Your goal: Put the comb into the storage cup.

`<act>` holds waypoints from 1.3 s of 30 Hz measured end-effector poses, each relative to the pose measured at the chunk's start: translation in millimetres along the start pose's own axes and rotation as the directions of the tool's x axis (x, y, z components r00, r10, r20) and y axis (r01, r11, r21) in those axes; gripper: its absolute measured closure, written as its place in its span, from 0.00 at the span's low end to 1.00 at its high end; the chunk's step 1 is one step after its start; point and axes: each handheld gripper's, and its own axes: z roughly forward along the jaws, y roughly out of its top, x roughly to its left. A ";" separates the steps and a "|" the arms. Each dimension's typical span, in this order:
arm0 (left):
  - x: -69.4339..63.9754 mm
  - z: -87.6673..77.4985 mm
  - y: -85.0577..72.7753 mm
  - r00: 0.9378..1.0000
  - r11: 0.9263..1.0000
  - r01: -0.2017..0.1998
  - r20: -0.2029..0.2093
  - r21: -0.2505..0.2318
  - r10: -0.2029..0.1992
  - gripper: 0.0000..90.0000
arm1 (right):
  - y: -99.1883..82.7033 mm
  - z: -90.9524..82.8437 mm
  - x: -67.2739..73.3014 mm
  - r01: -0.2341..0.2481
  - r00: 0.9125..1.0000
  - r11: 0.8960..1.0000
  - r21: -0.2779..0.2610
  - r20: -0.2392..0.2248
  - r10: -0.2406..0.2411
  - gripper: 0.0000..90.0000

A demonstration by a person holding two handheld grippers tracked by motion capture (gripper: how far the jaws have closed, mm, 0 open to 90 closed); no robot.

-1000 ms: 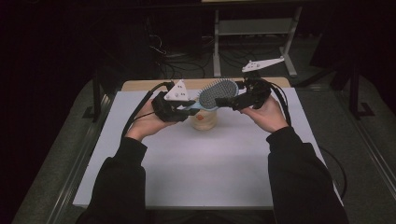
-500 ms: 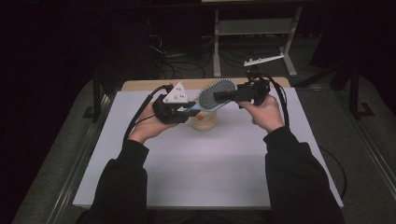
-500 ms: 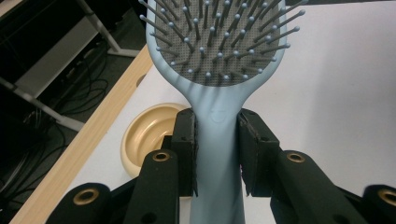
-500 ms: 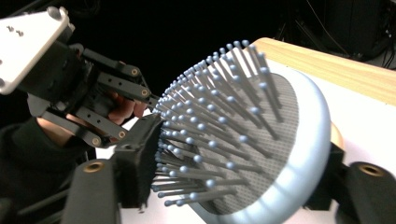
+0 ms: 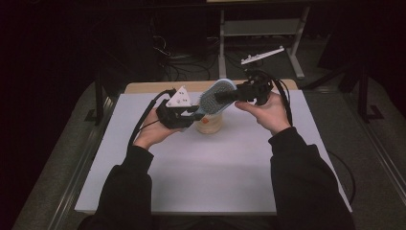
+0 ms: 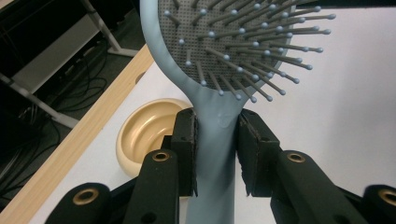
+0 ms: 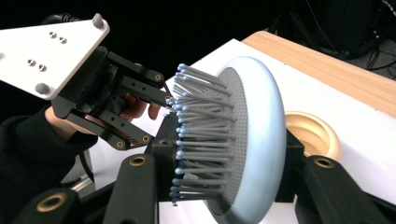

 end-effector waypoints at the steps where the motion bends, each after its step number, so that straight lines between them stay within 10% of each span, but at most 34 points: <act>1: 0.0 -0.3 -0.4 1.000 1.000 0.009 0.001 -0.008 -0.009 0.78 | 1.5 -0.1 1.5 0.005 1.000 1.000 0.004 0.002 -0.005 0.62; 16: 9.6 -16.4 -8.9 0.992 0.980 0.128 0.039 -0.150 -0.124 0.56 | 26.4 -2.4 23.1 0.056 0.997 0.998 0.013 0.049 -0.057 0.65; 30: 24.5 -40.5 -27.8 0.969 0.935 0.247 0.095 -0.255 -0.230 0.18 | 45.8 -14.5 23.5 0.062 0.994 0.998 -0.002 0.095 -0.061 0.64; 34: 27.5 -42.7 -34.1 0.959 0.933 0.280 0.111 -0.224 -0.261 0.00 | 52.7 -20.2 22.0 0.069 0.990 0.998 -0.012 0.126 -0.067 0.64; 39: 27.8 -46.9 -45.9 0.962 0.936 0.272 0.100 -0.226 -0.255 0.00 | 60.7 -26.8 19.4 0.070 0.986 0.997 -0.024 0.152 -0.065 0.64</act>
